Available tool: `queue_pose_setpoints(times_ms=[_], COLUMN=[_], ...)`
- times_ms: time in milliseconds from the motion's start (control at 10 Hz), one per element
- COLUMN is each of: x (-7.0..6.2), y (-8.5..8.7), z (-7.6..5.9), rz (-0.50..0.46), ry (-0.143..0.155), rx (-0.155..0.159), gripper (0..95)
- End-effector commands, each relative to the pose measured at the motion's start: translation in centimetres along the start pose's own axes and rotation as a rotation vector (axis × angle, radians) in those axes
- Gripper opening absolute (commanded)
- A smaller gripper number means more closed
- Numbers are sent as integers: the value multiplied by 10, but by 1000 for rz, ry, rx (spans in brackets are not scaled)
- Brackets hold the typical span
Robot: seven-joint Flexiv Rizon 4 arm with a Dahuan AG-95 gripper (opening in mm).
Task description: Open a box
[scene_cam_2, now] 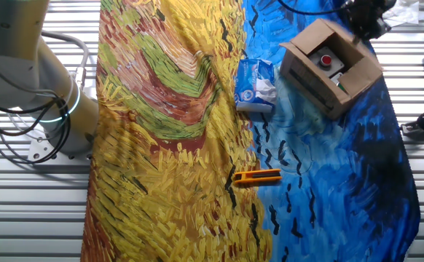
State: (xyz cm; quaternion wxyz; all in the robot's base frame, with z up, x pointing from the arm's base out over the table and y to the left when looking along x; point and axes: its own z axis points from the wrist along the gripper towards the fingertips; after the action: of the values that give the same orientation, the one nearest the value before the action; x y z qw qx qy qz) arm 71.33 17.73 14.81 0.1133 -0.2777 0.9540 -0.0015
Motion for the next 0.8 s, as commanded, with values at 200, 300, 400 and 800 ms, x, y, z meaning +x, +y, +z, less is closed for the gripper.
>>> queue_pose_setpoints(times_ms=[200,300,400,800], x=[2,2,7,37], y=[8,9,11,9], z=[-21,-23,-29,-21], rz=[8,9,13,0], ry=[-33,-32,-13,5], rx=[-1,0,-1,-5], gripper=[0,0,0,0])
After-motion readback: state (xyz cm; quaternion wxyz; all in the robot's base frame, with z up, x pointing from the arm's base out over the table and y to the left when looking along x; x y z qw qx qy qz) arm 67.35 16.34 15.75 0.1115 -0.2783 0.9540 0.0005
